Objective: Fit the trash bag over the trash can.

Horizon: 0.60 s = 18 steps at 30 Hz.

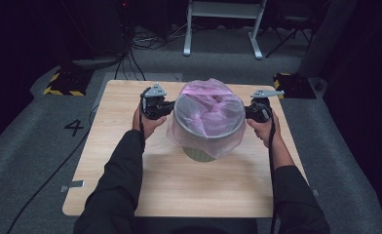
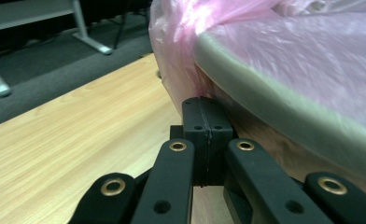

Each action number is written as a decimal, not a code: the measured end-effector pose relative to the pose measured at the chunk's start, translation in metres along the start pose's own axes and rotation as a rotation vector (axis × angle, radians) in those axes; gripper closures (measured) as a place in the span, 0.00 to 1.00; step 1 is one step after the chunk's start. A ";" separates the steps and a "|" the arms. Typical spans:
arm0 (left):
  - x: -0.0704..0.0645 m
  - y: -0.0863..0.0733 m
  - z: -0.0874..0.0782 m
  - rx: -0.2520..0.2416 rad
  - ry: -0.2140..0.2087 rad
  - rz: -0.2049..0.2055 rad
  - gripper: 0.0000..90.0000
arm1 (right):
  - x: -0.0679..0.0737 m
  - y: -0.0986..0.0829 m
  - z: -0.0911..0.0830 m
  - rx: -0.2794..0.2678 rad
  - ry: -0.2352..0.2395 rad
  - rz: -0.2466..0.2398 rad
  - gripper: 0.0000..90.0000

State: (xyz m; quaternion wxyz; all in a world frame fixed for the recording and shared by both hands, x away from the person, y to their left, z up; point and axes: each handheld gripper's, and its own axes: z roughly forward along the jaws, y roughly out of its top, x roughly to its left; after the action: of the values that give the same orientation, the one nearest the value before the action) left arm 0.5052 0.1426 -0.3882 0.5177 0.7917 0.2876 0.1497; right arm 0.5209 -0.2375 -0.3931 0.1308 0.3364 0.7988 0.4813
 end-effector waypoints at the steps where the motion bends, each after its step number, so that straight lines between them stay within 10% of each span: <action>1: -0.002 -0.001 -0.003 0.006 -0.017 0.013 1.00 | 0.001 -0.002 -0.003 0.007 0.018 -0.008 1.00; 5: -0.006 -0.004 -0.010 0.001 -0.021 0.036 1.00 | 0.005 -0.005 -0.015 0.027 0.057 -0.035 1.00; 9: 0.002 -0.003 -0.014 -0.036 0.024 -0.011 1.00 | 0.003 -0.004 -0.023 0.009 -0.029 -0.036 1.00; 18: 0.014 0.005 0.006 0.038 0.128 -0.045 1.00 | -0.018 0.008 -0.028 -0.104 -0.129 0.097 0.99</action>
State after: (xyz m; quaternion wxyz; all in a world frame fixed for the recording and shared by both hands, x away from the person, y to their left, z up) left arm 0.5208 0.1446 -0.3869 0.4863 0.7835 0.3408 0.1830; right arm 0.5227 -0.2660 -0.3739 0.1759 0.3979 0.7454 0.5051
